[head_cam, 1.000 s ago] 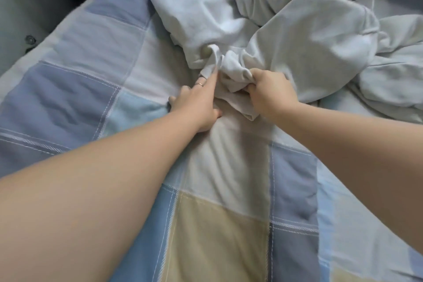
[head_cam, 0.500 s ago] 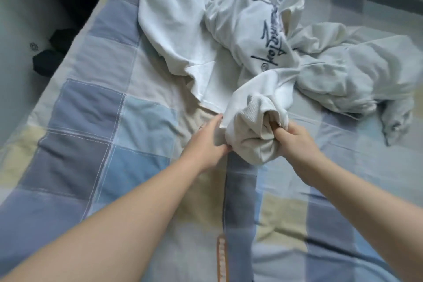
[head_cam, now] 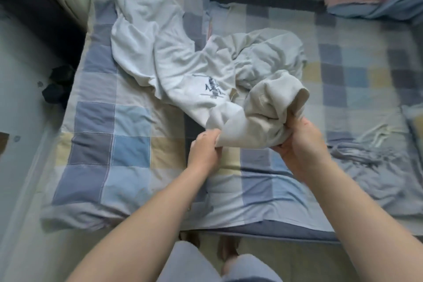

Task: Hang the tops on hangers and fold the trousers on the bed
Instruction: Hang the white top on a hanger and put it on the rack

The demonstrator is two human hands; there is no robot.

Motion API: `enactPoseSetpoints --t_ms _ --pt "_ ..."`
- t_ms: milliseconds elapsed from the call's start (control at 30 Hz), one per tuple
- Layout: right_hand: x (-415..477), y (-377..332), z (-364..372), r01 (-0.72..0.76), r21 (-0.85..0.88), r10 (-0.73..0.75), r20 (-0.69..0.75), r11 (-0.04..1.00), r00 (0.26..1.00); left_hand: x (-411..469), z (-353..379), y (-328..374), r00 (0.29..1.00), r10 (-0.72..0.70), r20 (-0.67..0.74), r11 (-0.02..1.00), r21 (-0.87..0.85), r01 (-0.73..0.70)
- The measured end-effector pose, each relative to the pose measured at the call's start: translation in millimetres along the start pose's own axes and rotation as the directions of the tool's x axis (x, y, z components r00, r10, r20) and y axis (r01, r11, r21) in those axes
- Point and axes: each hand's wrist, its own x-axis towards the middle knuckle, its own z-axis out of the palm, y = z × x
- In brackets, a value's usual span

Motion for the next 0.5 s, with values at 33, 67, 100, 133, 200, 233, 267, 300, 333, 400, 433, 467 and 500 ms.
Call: enactPoseSetpoints --t_ms 33,67,100,133,200,233,267,300,333,400,433,467,500 --pt "-10 -16 -14 0.004 0.055 -0.002 -0.036 0.998 0.999 -11 -2 20 1.000 0.001 0.017 1.000 -0.023 -0.001" --pt "-18 -31 -29 0.003 0.108 0.005 -0.072 0.994 0.997 -21 -4 40 0.999 0.004 0.034 1.000 -0.031 -0.003" --pt "-25 -44 -44 -0.005 0.154 0.021 -0.098 0.988 0.995 -29 -8 62 0.999 0.016 0.043 1.000 -0.024 -0.015" --pt "-31 -54 -58 -0.024 0.182 0.042 -0.095 0.983 0.995 -36 -11 84 0.998 0.039 0.046 0.999 -0.010 -0.038" --pt "-43 -69 -87 -0.068 0.148 0.069 -0.002 0.987 0.998 -49 -16 130 0.994 0.086 0.061 0.996 -0.014 -0.086" --pt "-50 -74 -99 -0.075 0.089 0.071 0.050 0.993 0.996 -56 -18 155 0.992 0.108 0.066 0.994 -0.040 -0.106" --pt "-57 -76 -111 -0.065 0.011 0.064 0.074 0.998 0.995 -62 -19 179 0.990 0.128 0.064 0.990 -0.073 -0.124" --pt "-66 -77 -121 -0.044 -0.055 0.048 0.064 0.998 0.997 -68 -18 201 0.987 0.147 0.058 0.983 -0.116 -0.140" --pt "-76 -74 -132 -0.003 -0.129 0.007 0.027 0.992 1.000 -73 -16 223 0.985 0.164 0.045 0.973 -0.169 -0.155" --pt "-95 -60 -153 0.081 -0.210 -0.083 -0.004 0.974 0.997 -84 -9 261 0.980 0.200 0.017 0.945 -0.268 -0.188" --pt "-105 -50 -161 0.114 -0.224 -0.117 0.003 0.968 0.993 -89 -5 276 0.976 0.215 0.013 0.930 -0.308 -0.201" --pt "-114 -39 -170 0.143 -0.234 -0.143 0.015 0.962 0.990 -94 0 289 0.974 0.227 0.013 0.918 -0.337 -0.210" --pt "-121 -24 -178 0.160 -0.242 -0.160 0.022 0.957 0.987 -99 5 300 0.971 0.238 0.011 0.906 -0.364 -0.218"
